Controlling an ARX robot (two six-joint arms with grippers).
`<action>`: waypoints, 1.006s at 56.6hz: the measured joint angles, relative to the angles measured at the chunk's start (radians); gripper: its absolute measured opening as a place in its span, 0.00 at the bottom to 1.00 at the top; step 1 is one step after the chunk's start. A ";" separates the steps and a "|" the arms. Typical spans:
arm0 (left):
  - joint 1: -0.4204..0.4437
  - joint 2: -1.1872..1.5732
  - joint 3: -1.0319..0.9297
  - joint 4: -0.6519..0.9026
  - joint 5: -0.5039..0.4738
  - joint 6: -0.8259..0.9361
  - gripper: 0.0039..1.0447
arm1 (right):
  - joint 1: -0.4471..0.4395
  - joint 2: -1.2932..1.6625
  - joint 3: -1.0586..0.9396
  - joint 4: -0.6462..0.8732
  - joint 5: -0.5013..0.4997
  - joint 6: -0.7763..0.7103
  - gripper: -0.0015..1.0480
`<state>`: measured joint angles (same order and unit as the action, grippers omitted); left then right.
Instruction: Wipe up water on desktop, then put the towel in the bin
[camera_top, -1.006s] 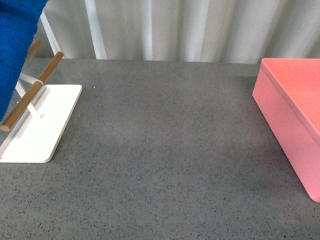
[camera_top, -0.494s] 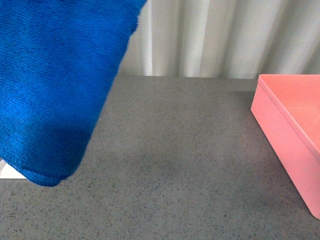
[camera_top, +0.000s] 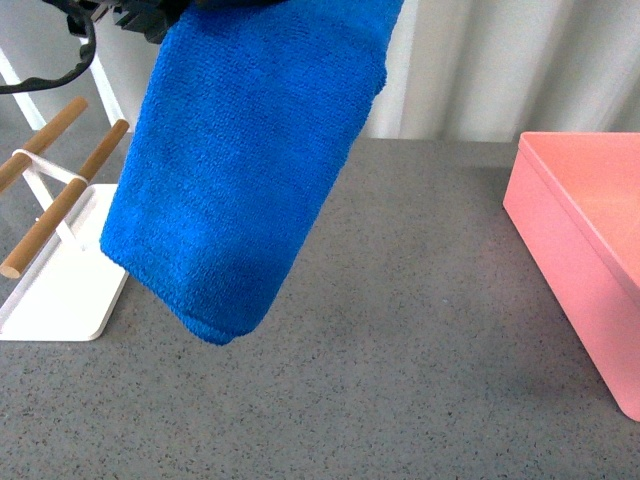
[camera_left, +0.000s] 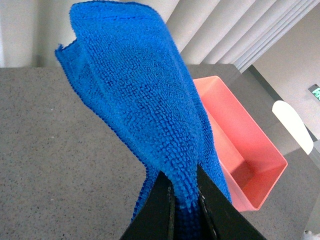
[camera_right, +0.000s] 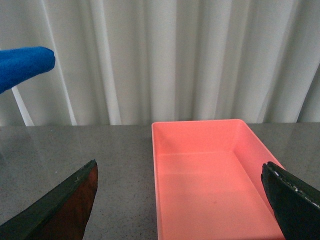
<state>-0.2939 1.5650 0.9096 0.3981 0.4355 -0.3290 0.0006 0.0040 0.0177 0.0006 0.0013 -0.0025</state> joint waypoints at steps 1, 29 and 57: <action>-0.002 0.000 0.002 0.003 0.003 -0.001 0.04 | 0.000 0.000 0.000 0.000 0.000 0.000 0.93; -0.010 -0.007 0.013 0.022 -0.002 -0.001 0.04 | 0.028 0.694 0.177 0.433 -0.196 0.018 0.93; -0.010 -0.007 0.013 0.022 -0.002 -0.001 0.04 | 0.182 1.516 0.649 0.525 -0.258 0.414 0.93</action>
<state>-0.3042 1.5578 0.9222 0.4198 0.4335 -0.3298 0.1825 1.5200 0.6670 0.5251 -0.2569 0.4114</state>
